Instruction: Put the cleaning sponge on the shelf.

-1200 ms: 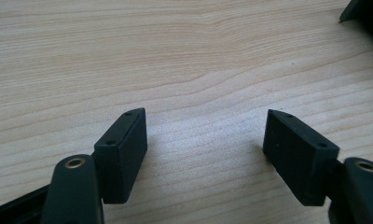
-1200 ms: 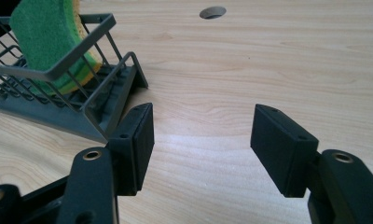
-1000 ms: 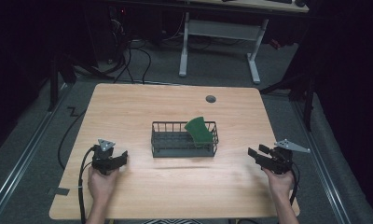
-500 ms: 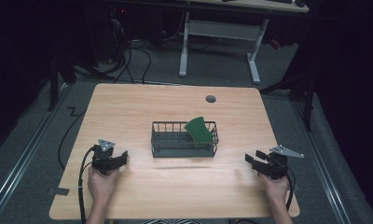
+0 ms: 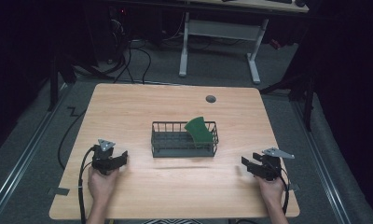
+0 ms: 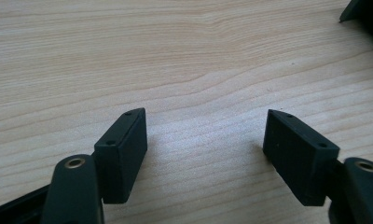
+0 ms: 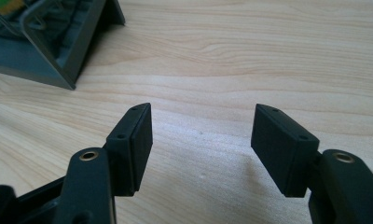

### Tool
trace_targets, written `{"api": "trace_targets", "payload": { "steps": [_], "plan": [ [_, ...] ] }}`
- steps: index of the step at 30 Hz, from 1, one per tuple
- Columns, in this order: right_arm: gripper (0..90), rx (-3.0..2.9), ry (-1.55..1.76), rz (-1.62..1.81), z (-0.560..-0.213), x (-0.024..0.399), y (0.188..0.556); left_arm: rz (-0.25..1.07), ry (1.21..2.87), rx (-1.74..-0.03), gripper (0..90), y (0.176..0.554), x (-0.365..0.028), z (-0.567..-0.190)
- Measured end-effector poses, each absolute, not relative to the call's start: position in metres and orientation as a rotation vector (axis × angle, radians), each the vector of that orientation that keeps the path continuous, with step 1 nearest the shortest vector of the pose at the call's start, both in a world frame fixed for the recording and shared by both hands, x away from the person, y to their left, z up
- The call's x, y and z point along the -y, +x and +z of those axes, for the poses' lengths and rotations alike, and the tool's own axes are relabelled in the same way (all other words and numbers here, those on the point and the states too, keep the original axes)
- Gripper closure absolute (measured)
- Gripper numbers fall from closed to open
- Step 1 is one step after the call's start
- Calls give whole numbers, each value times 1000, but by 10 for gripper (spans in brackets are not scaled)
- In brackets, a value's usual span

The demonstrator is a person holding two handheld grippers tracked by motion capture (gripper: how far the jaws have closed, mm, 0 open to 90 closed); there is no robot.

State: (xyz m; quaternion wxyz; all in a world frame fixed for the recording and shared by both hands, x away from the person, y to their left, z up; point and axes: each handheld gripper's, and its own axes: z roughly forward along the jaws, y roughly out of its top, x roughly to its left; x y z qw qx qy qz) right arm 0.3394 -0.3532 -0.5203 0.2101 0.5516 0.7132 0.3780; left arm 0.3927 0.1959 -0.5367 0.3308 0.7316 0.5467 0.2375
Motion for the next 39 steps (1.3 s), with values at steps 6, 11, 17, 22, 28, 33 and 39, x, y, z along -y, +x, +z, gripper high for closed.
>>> {"api": "trace_targets", "payload": {
  "steps": [6,11,17,22,28,33,39],
  "plan": [
    [389,-1985,1547,1025,-525,352,342,621,1913,-1429,308,393,-196,-537],
    [386,-1987,1546,1002,-527,351,345,621,1912,-1429,308,393,-196,-537],
    [375,-1999,1538,953,-529,349,347,621,1913,-1429,308,393,-196,-537],
    [358,-2018,1498,869,-530,343,348,621,1917,-1428,307,392,-196,-537],
    [338,-2020,1493,850,-530,342,348,621,1917,-1428,305,392,-196,-537],
    [322,-2015,1499,845,-530,342,348,621,1917,-1428,305,392,-196,-537],
    [322,-2016,1499,845,-530,342,348,621,1917,-1428,305,392,-196,-537]
  ]
}}
